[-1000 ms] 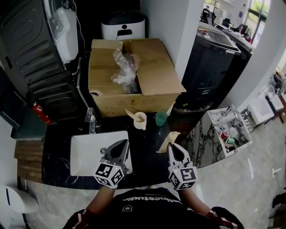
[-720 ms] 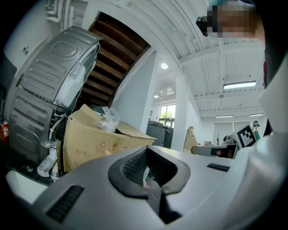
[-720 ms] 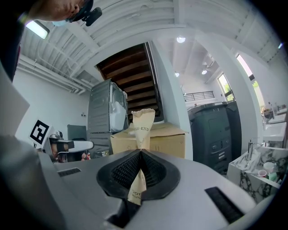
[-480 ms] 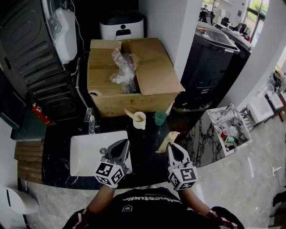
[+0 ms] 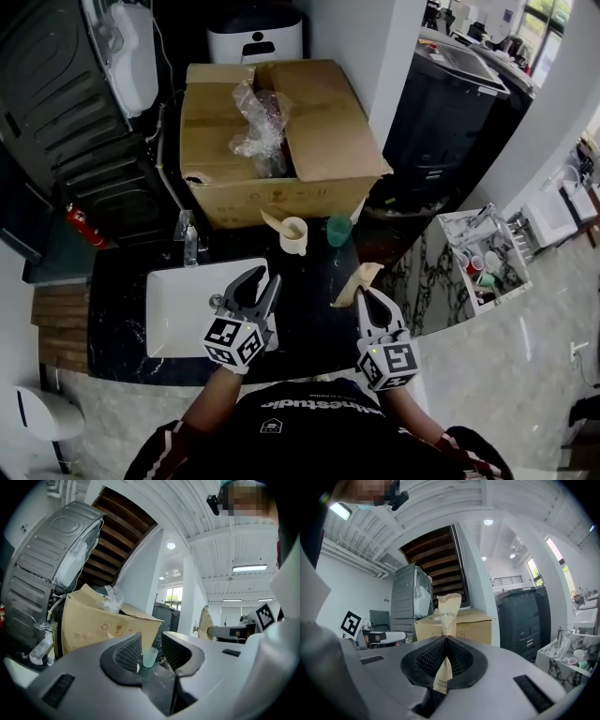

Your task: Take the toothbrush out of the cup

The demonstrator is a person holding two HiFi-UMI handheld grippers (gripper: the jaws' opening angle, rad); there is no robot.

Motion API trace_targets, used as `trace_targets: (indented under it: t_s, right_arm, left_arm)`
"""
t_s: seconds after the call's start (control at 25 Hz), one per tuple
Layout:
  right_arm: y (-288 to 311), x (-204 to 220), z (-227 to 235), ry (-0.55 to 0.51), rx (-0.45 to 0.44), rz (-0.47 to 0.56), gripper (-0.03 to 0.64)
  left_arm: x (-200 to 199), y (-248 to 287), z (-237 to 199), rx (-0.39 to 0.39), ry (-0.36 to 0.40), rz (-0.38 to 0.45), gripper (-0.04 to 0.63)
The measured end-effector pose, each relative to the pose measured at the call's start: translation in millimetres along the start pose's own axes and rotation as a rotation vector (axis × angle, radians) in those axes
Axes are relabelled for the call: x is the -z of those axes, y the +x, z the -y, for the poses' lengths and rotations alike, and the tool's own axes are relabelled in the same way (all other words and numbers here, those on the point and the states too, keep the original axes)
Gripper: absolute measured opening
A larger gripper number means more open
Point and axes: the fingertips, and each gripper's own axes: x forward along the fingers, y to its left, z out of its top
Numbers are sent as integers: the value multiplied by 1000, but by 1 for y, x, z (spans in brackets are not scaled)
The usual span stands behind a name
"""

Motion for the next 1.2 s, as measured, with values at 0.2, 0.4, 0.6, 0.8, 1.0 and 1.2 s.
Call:
trace_targets:
  t_s: [0.2, 0.4, 0.6, 0.8, 1.0, 1.2]
  right_arm:
    - [1, 2, 8, 8, 15, -12, 38]
    - [5, 6, 13, 13, 25, -24, 38]
    - [7, 9, 18, 30, 26, -25, 38]
    - [6, 10, 26, 15, 51, -40, 38]
    - [4, 13, 36, 29, 73, -54, 38]
    - [4, 13, 40, 26, 81, -59, 38]
  left_arm:
    - [15, 25, -21, -12, 2, -40, 150]
    - [45, 63, -53, -48, -25, -99, 156]
    - [77, 100, -91, -99, -92, -153, 160]
    - [101, 132, -114, -126, -151, -195, 167]
    - [110, 154, -123, -132, -202, -212, 172]
    - [110, 167, -123, -130, -206, -223, 172]
